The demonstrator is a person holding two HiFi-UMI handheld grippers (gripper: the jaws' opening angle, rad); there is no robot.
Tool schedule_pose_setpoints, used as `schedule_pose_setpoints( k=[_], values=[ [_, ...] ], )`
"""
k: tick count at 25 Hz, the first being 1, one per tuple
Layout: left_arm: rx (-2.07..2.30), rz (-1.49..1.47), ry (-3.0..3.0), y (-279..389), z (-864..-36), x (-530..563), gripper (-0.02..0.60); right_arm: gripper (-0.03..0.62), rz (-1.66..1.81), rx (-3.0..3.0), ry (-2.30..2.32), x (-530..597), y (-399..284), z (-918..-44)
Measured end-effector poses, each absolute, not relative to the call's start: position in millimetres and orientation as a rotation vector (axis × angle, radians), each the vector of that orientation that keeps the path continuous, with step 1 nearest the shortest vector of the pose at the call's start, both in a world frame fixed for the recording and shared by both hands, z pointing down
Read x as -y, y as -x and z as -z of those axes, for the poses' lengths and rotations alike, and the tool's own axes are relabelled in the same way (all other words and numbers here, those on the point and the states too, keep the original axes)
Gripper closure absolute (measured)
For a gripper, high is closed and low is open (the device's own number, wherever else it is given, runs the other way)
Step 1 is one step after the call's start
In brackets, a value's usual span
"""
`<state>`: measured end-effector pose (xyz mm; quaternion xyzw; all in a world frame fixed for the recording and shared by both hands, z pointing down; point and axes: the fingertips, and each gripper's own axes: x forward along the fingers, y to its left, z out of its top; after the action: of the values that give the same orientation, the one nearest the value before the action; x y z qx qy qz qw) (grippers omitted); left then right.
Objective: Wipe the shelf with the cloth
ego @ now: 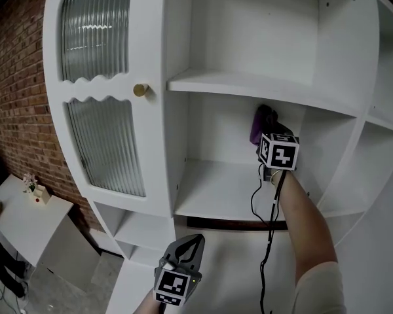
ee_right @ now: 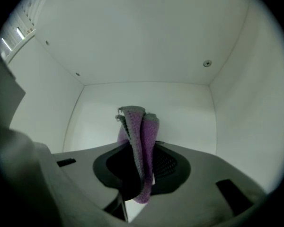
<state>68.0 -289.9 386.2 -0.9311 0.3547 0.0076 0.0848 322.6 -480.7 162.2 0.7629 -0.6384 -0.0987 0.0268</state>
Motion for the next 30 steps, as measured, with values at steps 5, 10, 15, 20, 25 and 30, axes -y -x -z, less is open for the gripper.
schedule_pose_setpoints(
  k=[5,10,15,20,25,30],
  values=[
    [-1.056,-0.026,2.795,-79,-389,290,0.568,0.507,0.308,1.798,-2.508,462,-365,-163],
    [-1.071,-0.036,2.794,-89,-388,287,0.568,0.517,0.241,1.562,-2.728,440,-408,-169],
    [-1.084,-0.031,2.784,-89,-387,286,0.568,0.520,0.165,1.592,-2.757,439,-413,-172],
    [-1.111,-0.028,2.780,-82,-388,286,0.568,0.519,0.066,1.654,-2.759,432,-405,-176],
    [-1.116,-0.056,2.786,-72,-386,283,0.568,0.514,-0.021,1.789,-2.660,434,-363,-198],
    [-1.135,-0.069,2.787,-56,-389,284,0.568,0.513,-0.129,1.967,-2.498,449,-296,-227]
  ],
)
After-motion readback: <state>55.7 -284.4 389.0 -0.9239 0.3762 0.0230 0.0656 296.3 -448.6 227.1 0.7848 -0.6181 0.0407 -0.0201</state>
